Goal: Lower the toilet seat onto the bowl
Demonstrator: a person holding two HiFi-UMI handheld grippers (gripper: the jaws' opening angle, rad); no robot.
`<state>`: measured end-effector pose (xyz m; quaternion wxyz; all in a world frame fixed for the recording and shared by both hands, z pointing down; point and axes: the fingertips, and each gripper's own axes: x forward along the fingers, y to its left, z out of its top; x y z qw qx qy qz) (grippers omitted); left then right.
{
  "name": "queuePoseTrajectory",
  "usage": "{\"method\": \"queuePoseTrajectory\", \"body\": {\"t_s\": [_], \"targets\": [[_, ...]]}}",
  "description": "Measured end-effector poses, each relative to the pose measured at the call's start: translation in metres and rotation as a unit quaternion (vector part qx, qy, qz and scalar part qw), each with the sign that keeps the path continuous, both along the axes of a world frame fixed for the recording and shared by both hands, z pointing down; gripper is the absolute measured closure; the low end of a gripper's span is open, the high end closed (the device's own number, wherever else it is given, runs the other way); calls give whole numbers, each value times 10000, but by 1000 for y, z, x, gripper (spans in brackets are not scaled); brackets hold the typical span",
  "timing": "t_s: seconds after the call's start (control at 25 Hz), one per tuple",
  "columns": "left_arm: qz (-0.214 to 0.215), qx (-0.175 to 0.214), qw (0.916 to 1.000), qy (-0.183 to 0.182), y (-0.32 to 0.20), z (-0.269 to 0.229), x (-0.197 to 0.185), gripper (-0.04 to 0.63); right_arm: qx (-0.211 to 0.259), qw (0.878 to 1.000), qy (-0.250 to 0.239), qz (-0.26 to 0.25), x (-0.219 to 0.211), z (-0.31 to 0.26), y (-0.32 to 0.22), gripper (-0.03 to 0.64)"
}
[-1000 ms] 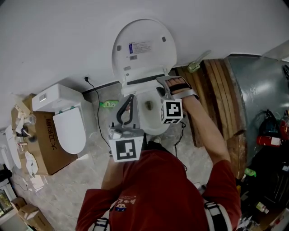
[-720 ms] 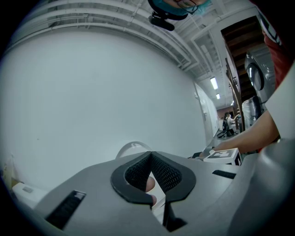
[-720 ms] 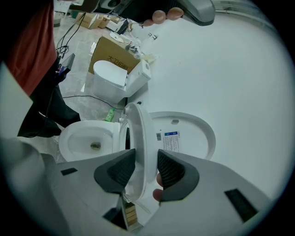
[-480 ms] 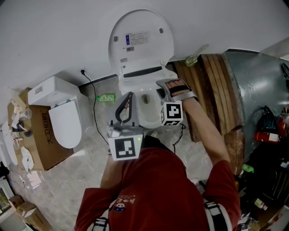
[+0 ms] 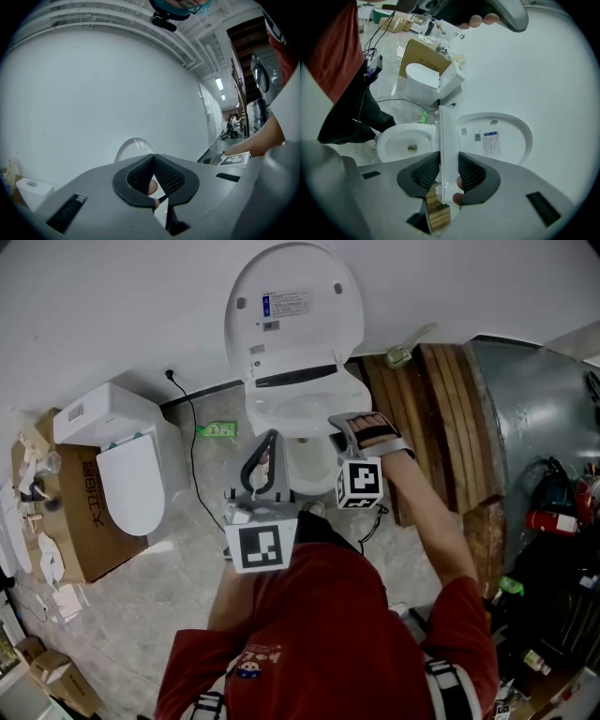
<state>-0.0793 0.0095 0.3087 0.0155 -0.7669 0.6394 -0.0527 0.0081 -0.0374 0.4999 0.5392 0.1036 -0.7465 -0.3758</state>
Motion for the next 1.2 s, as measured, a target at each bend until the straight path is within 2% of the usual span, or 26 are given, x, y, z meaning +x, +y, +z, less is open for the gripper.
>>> {"method": "queuePoseTrajectory", "body": {"t_s": [0.6,0.76,0.92,1.12,1.2], "targets": [[58,-290,9995,82,5,39,10,584,-656,9968,424,-180,23,65,62,482],[297,-374,9977,-477,7,48,16,584,-807,9953,484,-214,28,79,72,472],[364,-486,9966,-559,9,58,18,584,-1014,9928,583,-249,32,97,85,460],[197,-679,9974,-142,10,75,16,584,-1322,9883,701,-308,35,119,101,443],[177,-752,9970,-95,10,83,17,584,-1392,9868,750,-338,36,127,106,439]]}}
